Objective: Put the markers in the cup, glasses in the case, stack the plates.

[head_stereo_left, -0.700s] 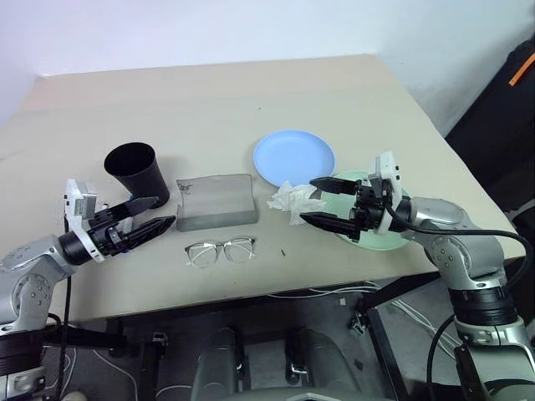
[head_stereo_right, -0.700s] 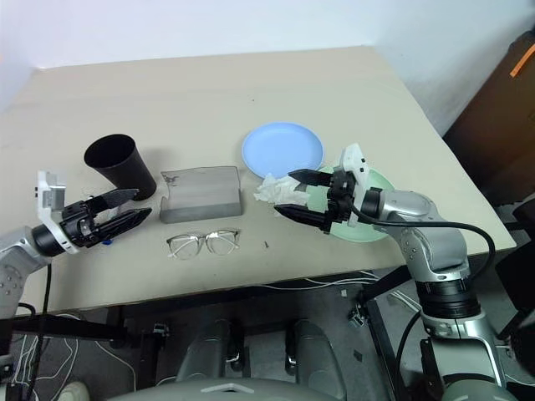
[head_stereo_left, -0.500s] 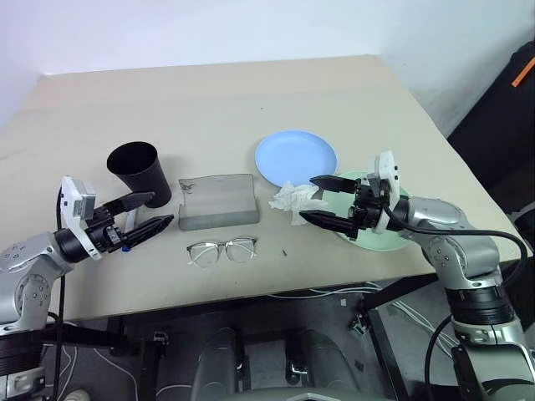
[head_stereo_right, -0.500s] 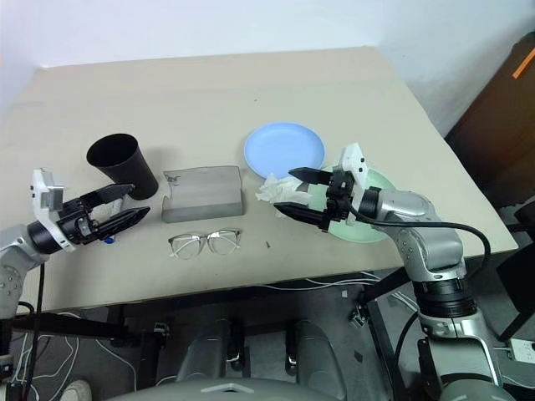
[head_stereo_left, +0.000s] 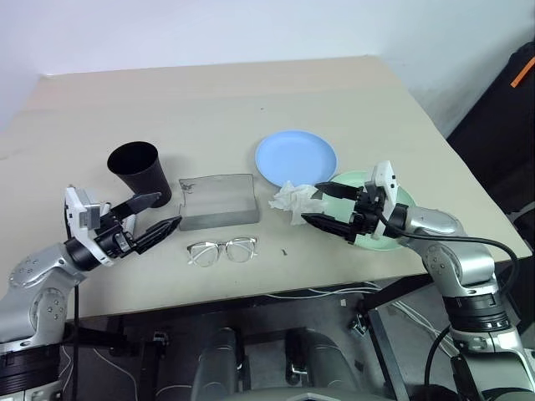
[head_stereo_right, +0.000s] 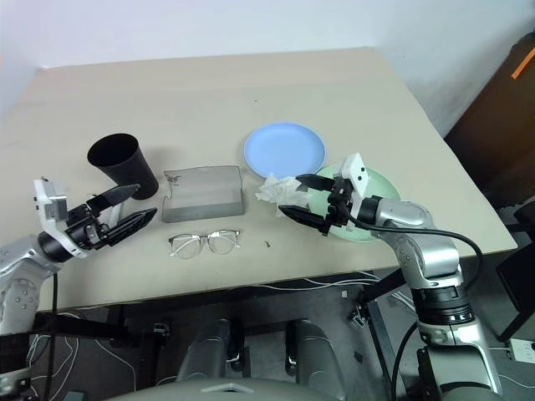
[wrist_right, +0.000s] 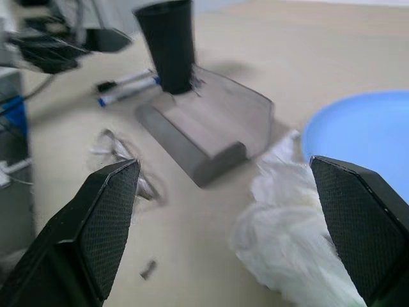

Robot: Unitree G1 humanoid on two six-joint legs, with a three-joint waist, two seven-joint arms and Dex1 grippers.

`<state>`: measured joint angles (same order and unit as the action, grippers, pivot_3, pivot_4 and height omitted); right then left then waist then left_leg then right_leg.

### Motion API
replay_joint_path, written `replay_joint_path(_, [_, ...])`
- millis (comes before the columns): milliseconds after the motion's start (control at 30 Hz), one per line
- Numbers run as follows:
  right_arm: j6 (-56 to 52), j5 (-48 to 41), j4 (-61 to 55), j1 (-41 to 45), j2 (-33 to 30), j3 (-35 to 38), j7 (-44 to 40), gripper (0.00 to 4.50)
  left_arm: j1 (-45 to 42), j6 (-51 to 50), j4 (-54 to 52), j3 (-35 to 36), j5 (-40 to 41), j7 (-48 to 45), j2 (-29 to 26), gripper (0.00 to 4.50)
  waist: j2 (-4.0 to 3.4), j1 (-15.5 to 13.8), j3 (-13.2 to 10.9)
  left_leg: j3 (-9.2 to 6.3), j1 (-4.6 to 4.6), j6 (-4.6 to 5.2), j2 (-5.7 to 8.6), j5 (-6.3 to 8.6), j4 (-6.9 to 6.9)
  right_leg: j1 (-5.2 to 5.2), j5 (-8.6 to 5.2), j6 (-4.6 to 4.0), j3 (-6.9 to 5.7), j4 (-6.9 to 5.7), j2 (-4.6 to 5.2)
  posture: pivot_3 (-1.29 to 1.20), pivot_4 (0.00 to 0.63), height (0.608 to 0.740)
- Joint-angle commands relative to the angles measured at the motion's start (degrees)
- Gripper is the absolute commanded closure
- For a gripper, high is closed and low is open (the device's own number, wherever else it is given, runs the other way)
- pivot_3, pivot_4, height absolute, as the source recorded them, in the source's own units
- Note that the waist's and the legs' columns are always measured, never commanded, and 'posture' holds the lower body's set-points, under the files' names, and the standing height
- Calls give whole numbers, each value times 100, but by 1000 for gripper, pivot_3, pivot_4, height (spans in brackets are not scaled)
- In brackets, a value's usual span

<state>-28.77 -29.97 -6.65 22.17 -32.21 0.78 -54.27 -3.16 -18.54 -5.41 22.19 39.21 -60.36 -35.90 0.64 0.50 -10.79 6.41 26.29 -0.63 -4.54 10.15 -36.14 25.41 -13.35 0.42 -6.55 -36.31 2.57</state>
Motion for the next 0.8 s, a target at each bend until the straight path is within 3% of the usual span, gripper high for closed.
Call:
replay_joint_path(33, [-291, -52, -166, 68, -318, 215, 42, 0, 41, 72, -376, -122, 66, 154, 181, 17, 0, -3, 0, -1, 0, 0, 0, 0, 0, 0, 0, 0, 0, 0, 0, 0, 150, 740])
replay_joint_path(400, [-1664, -40, -215, 126, -1457, -44, -87, 0, -35, 528, -424, -883, -490, 153, 471, 17, 0, -3, 0, -2, -1, 2, 1, 0, -2, -1, -7, 12, 0, 0, -4, 0, 150, 740])
replay_joint_path(800, [-2189, 295, -325, 230, -1822, -719, -242, 0, -233, 666, -637, -1261, -644, 625, 829, 17, -1, -2, 2, -3, 1, 4, 1, -1, -6, -1, 2, 19, 2, 0, -8, 0, 150, 740])
